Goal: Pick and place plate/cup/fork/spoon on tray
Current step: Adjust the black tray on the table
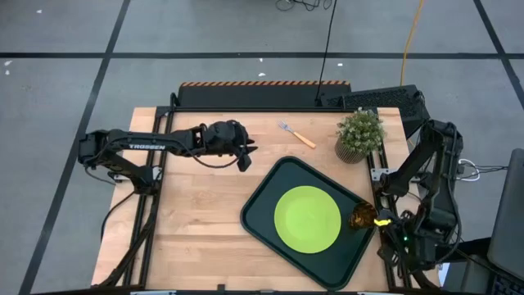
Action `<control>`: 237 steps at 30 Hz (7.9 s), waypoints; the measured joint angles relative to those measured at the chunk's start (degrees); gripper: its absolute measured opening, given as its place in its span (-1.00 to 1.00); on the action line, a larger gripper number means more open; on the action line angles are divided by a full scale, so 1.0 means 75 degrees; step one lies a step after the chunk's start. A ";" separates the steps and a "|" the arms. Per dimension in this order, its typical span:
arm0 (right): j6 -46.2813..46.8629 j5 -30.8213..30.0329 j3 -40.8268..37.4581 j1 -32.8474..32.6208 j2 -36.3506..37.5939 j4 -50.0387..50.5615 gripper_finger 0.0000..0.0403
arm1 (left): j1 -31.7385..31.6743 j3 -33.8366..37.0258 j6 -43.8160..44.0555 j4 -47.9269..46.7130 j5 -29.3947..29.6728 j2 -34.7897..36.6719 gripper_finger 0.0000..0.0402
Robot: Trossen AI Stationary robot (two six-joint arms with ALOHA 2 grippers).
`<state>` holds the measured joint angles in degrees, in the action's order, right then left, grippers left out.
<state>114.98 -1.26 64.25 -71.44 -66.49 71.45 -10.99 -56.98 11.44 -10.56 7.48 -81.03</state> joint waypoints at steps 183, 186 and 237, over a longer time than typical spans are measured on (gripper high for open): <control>0.0743 -0.0254 -0.0009 -0.1043 0.0497 0.2476 -1.00 | 0.0482 -0.2939 0.1523 -0.3004 -0.1591 -0.4922 -0.59; 0.0622 -0.0254 -0.0009 -0.1043 0.0393 0.2474 -1.00 | 0.0451 -0.2938 0.1644 -0.3005 -0.1582 -0.4922 -0.59; -0.4048 -0.0641 -0.0009 -0.1946 0.0328 0.2476 -1.00 | 0.1243 -0.2933 0.6903 -0.3411 -0.0530 -0.4930 -0.62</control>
<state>84.62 -6.07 64.18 -86.04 -64.03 90.02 -1.67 -78.98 63.21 -36.15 3.51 -118.01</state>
